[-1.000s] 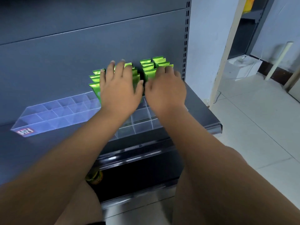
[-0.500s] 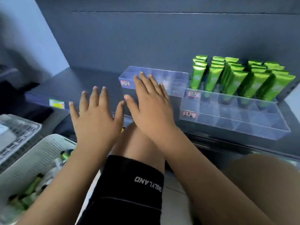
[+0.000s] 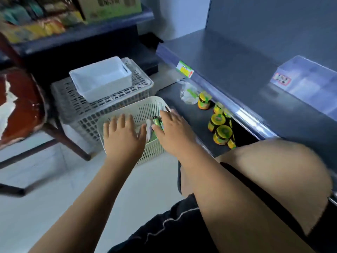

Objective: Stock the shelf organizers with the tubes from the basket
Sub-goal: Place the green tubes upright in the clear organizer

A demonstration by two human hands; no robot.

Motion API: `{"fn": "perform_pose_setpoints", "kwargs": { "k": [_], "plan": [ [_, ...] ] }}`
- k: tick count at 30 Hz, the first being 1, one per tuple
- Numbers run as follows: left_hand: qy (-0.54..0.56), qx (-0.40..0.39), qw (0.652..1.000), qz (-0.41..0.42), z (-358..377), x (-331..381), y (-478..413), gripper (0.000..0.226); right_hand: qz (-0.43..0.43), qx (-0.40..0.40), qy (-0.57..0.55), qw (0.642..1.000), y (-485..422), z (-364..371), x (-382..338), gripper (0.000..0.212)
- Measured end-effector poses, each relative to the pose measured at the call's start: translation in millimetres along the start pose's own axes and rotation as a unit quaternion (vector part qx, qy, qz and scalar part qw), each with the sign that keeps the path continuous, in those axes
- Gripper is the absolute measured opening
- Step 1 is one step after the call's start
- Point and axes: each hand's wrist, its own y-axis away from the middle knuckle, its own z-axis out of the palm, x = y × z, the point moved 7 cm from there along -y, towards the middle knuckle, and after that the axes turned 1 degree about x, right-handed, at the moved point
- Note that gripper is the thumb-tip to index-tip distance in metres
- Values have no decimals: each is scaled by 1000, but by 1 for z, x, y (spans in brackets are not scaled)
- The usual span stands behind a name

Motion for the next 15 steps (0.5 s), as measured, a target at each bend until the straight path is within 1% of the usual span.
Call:
{"fn": "perform_pose_setpoints", "kwargs": {
  "k": [2,6,9,11,13,15],
  "plan": [
    [-3,-19,1000,-22,23,-20,-3,63,22,-35,-8,999,-10,26,2,50],
    [7,-68,996,-64,69,-46,-16,62,39,-83,-10,996,-40,55,6,50],
    [15,-136,987,-86,108,-57,-28,63,74,-108,-26,991,-69,77,13,46],
    [24,-181,978,-106,130,-61,-37,63,116,-121,-62,984,-88,96,21,36],
    [34,-227,963,-138,152,-65,-46,60,157,-140,-101,972,-106,118,29,25],
    [33,-276,947,-160,176,-71,-52,59,182,-157,-117,964,-123,142,40,21]
  ]
}}
